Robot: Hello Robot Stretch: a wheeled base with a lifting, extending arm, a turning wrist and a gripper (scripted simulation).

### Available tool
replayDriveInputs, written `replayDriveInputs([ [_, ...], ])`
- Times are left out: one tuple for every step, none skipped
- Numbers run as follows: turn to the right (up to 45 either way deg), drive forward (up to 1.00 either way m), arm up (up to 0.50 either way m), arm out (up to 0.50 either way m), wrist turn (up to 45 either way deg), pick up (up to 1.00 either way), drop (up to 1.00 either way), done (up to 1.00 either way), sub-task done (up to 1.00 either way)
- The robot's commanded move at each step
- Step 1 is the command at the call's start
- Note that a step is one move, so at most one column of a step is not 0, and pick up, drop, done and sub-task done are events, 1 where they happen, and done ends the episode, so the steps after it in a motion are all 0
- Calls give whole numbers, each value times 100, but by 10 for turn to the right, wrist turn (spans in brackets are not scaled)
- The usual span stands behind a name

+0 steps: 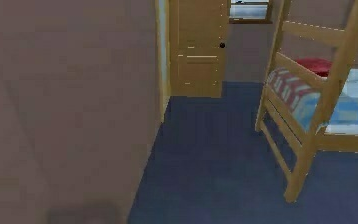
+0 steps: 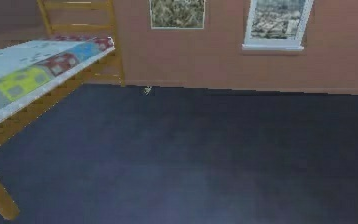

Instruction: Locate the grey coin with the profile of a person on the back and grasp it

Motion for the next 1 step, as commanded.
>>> replayDriveInputs([
  [30,0,0,0,0,0,0,0,0],
])
